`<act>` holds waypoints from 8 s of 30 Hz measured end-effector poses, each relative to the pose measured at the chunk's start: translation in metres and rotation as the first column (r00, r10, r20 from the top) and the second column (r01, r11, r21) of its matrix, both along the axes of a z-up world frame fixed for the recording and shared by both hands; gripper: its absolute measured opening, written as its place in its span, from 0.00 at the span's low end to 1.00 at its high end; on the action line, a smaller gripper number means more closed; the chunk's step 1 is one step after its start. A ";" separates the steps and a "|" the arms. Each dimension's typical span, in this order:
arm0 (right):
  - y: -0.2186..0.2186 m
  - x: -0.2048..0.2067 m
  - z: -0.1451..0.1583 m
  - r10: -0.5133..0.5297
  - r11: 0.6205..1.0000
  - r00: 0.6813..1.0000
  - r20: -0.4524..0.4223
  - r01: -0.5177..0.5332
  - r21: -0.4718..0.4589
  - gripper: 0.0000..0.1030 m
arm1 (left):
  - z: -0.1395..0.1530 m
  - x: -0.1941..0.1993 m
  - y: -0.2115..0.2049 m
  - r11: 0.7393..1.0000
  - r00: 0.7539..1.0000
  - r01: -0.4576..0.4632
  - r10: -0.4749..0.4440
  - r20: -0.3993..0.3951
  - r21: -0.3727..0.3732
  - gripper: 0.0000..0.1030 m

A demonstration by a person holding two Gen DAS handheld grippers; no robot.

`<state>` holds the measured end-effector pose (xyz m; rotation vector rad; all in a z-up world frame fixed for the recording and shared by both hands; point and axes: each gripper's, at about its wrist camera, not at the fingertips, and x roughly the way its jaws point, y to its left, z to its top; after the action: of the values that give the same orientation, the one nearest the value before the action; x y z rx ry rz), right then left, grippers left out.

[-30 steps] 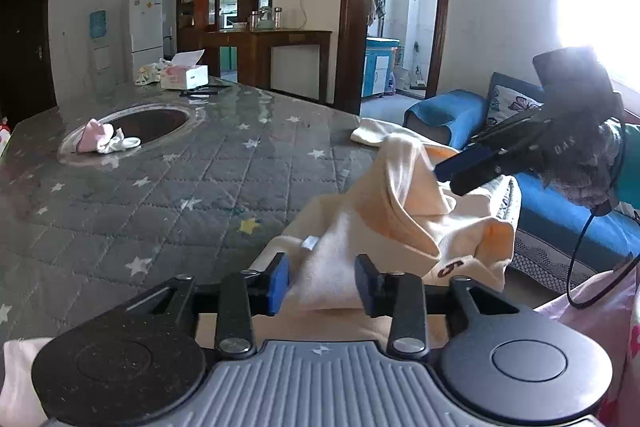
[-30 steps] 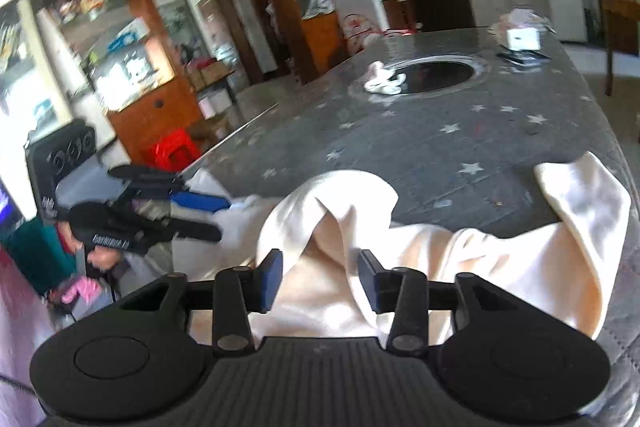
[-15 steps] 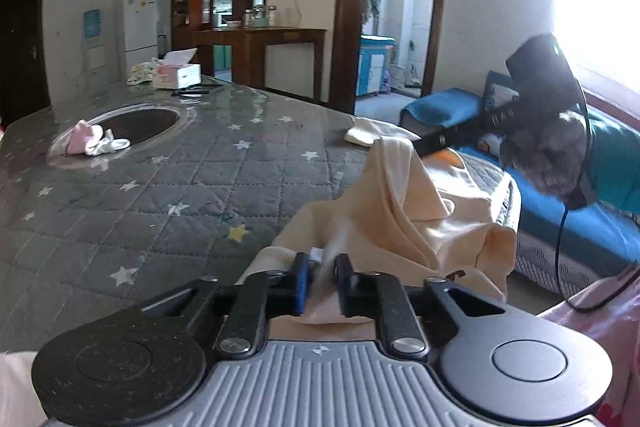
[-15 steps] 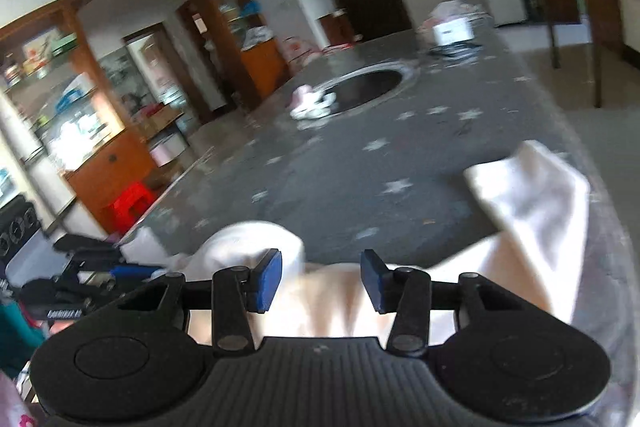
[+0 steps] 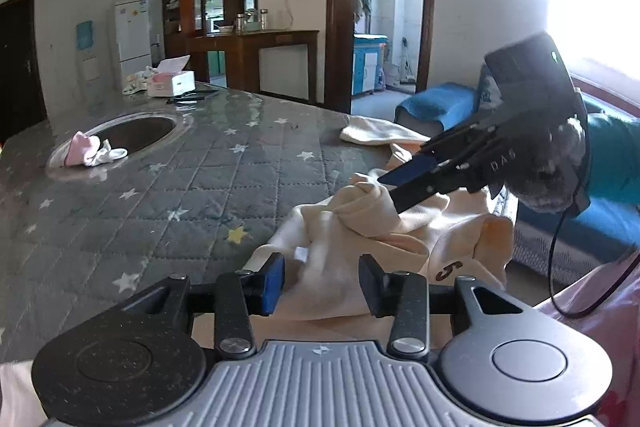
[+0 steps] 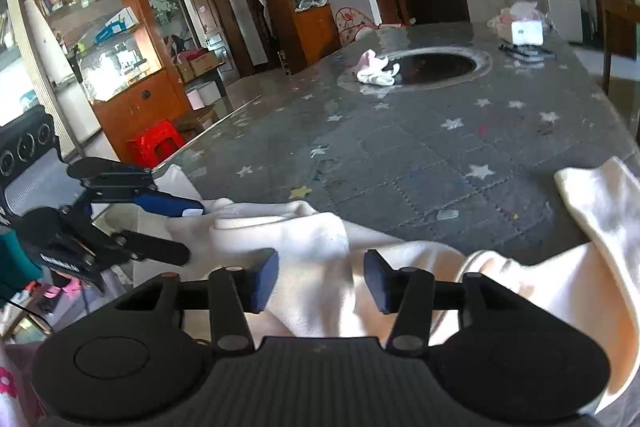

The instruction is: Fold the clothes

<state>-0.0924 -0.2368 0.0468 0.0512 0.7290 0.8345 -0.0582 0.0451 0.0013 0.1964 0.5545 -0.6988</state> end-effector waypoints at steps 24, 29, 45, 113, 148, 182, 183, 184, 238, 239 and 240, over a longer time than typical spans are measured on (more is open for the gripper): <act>-0.009 0.048 0.050 -0.219 0.973 0.961 0.167 0.229 -0.038 0.04 | 0.011 0.030 0.028 0.967 0.973 -0.229 0.230 -0.007 -0.110 0.06; -0.001 0.083 0.046 -0.284 0.954 0.946 0.159 0.295 -0.055 0.04 | 0.019 0.053 0.068 0.888 0.905 -0.423 0.425 -0.034 -0.182 0.04; 0.032 0.167 -0.004 -0.403 0.878 0.910 0.099 0.415 -0.239 0.09 | 0.003 0.109 0.095 0.824 0.829 -0.554 0.533 -0.166 -0.118 0.27; 0.059 0.040 -0.011 -0.121 0.959 0.978 0.170 0.159 -0.234 0.57 | -0.018 0.029 0.151 0.614 0.619 -0.780 0.785 0.002 0.122 0.26; 0.060 0.002 -0.008 -0.012 0.956 0.983 0.184 0.065 -0.287 0.62 | -0.018 0.045 0.072 0.845 0.842 -0.534 0.535 -0.074 0.026 0.28; 0.001 0.114 -0.021 -0.403 0.836 0.882 0.243 0.463 -0.294 0.05 | -0.014 0.013 -0.033 0.983 0.979 -0.185 0.185 -0.088 0.002 0.50; -0.001 0.113 -0.020 -0.411 0.833 0.878 0.245 0.471 -0.289 0.05 | -0.015 0.013 -0.034 0.983 0.979 -0.184 0.184 -0.088 0.005 0.50; -0.004 0.112 -0.018 -0.421 0.830 0.872 0.251 0.482 -0.280 0.04 | -0.016 0.013 -0.034 0.983 0.979 -0.183 0.183 -0.090 0.008 0.51; -0.136 0.023 -0.011 -0.740 0.561 0.610 0.284 0.792 -0.240 0.08 | -0.023 0.011 -0.033 0.986 0.984 -0.162 0.164 -0.068 0.036 0.63; -0.137 0.023 -0.010 -0.741 0.566 0.611 0.278 0.791 -0.230 0.09 | -0.023 0.011 -0.033 0.986 0.984 -0.162 0.164 -0.069 0.037 0.63; -0.136 0.023 -0.008 -0.740 0.579 0.616 0.270 0.787 -0.211 0.11 | -0.023 0.011 -0.033 0.986 0.984 -0.163 0.165 -0.070 0.038 0.63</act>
<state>-0.0697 -0.3733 0.0388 0.0157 0.5952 -0.1382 -0.0476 0.0124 -0.0216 0.1533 0.6442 -0.5385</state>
